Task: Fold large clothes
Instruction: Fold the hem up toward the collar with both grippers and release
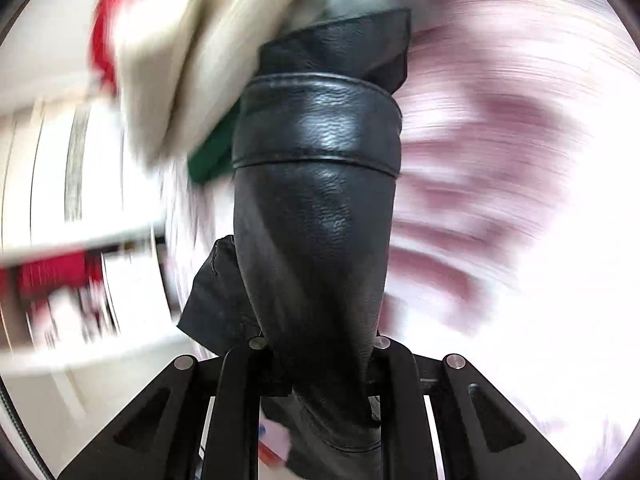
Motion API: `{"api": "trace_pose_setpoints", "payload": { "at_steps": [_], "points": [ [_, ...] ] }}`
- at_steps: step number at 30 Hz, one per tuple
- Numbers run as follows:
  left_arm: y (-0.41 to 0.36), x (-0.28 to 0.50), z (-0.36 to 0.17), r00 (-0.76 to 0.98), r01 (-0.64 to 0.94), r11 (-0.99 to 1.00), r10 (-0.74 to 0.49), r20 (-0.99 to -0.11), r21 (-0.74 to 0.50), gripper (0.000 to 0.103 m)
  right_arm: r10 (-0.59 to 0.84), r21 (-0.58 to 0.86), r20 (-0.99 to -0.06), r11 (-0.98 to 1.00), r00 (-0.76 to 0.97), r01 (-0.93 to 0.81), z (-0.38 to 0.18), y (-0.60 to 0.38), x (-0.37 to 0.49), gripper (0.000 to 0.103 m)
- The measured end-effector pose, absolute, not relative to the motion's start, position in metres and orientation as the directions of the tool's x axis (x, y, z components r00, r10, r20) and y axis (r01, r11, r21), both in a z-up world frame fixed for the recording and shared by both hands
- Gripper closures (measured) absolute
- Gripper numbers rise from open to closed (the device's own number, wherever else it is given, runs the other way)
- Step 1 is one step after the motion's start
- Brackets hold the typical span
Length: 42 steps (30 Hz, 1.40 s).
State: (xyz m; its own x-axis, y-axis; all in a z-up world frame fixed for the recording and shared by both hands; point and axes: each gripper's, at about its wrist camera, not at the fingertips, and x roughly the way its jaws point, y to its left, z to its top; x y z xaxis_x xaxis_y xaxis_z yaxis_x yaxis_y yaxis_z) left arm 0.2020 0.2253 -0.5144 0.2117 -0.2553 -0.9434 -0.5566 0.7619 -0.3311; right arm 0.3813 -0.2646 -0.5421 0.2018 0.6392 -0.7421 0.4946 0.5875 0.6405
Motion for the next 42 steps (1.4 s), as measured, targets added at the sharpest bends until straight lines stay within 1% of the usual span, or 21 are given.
{"api": "trace_pose_setpoints", "payload": {
  "at_steps": [2,4,5,7,9,10,11,12,15,19,22,23,24,27,30,33,35,37,38,40,42],
  "points": [
    [0.215,0.186,-0.513,0.183,-0.546,0.781,-0.244,-0.952,-0.304,0.022,0.581,0.550,-0.795,0.567,0.176,0.613,-0.542,-0.319,0.323,0.083],
    [0.198,0.179,-0.517,0.138,-0.536,0.799,-0.236,-0.962,-0.274,0.022,0.569,0.432,-0.820,0.543,0.064,0.720,-0.557,-0.367,0.279,0.072],
    [0.187,0.175,-0.521,0.116,-0.526,0.808,-0.242,-0.963,-0.266,0.022,0.580,0.392,-0.814,0.532,0.015,0.751,-0.562,-0.383,0.265,0.062],
    [0.164,0.179,-0.524,0.095,-0.509,0.816,-0.263,-0.960,-0.274,0.022,0.620,0.354,-0.784,0.494,-0.037,0.794,-0.562,-0.411,0.239,0.059],
    [0.137,0.184,-0.521,0.098,-0.477,0.826,-0.289,-0.952,-0.300,0.022,0.606,0.332,-0.793,0.516,-0.063,0.790,-0.544,-0.435,0.218,0.052],
    [0.120,0.190,-0.521,0.094,-0.453,0.835,-0.304,-0.948,-0.312,0.022,0.569,0.317,-0.819,0.560,-0.077,0.765,-0.529,-0.447,0.212,0.046],
    [0.101,0.198,-0.521,0.088,-0.424,0.848,-0.309,-0.947,-0.317,0.022,0.534,0.302,-0.841,0.597,-0.087,0.743,-0.515,-0.452,0.209,0.031],
    [0.088,0.206,-0.521,0.088,-0.405,0.855,-0.315,-0.945,-0.322,0.022,0.481,0.276,-0.871,0.648,-0.100,0.709,-0.498,-0.456,0.208,0.027],
    [0.046,0.236,-0.532,0.087,-0.353,0.868,-0.340,-0.936,-0.348,0.022,0.393,0.267,-0.914,0.774,-0.105,0.575,-0.472,-0.459,0.225,0.026],
    [0.030,0.275,-0.560,0.073,-0.348,0.895,-0.272,-0.960,-0.280,0.022,0.479,0.445,-0.872,0.861,-0.100,0.245,-0.462,-0.377,0.277,0.027],
    [0.039,0.282,-0.583,0.051,-0.380,0.878,-0.293,-0.955,-0.290,0.016,0.478,0.470,-0.867,0.878,-0.140,0.086,-0.480,-0.310,0.319,0.041],
    [0.040,0.281,-0.587,0.054,-0.386,0.871,-0.307,-0.950,-0.303,0.014,0.466,0.462,-0.872,0.885,-0.152,0.065,-0.491,-0.292,0.333,0.054],
    [0.044,0.279,-0.588,0.064,-0.386,0.865,-0.320,-0.945,-0.319,0.014,0.439,0.437,-0.883,0.898,-0.166,0.052,-0.505,-0.279,0.346,0.059],
    [0.053,0.275,-0.590,0.087,-0.401,0.848,-0.341,-0.936,-0.347,0.014,0.354,0.352,-0.909,0.935,-0.219,0.046,-0.549,-0.269,0.367,0.060],
    [0.065,0.270,-0.591,0.086,-0.419,0.837,-0.349,-0.933,-0.352,0.013,0.393,0.378,-0.880,0.920,-0.266,0.108,-0.581,-0.274,0.377,0.060],
    [0.064,0.273,-0.583,0.074,-0.426,0.840,-0.337,-0.939,-0.335,0.013,0.411,0.394,-0.865,0.912,-0.287,0.119,-0.564,-0.282,0.378,0.060],
    [0.068,0.263,-0.563,0.083,-0.430,0.853,-0.289,-0.954,-0.296,0.013,0.396,0.400,-0.882,0.916,-0.256,0.036,-0.542,-0.272,0.380,0.060],
    [0.072,0.247,-0.547,0.089,-0.436,0.869,-0.218,-0.972,-0.235,0.013,0.394,0.427,-0.884,0.899,-0.252,-0.093,-0.509,-0.260,0.363,0.068],
    [0.076,0.236,-0.540,0.091,-0.439,0.878,-0.166,-0.982,-0.189,0.013,0.394,0.436,-0.881,0.891,-0.263,-0.127,-0.507,-0.252,0.359,0.083],
    [0.085,0.220,-0.535,0.074,-0.448,0.887,-0.088,-0.993,-0.112,0.013,0.384,0.454,-0.870,0.869,-0.308,-0.199,-0.508,-0.233,0.342,0.088],
    [0.095,0.206,-0.540,0.052,-0.474,0.877,-0.058,-0.997,-0.075,0.013,0.299,0.402,-0.890,0.871,-0.343,-0.284,-0.529,-0.211,0.329,0.095]
  ]
}}
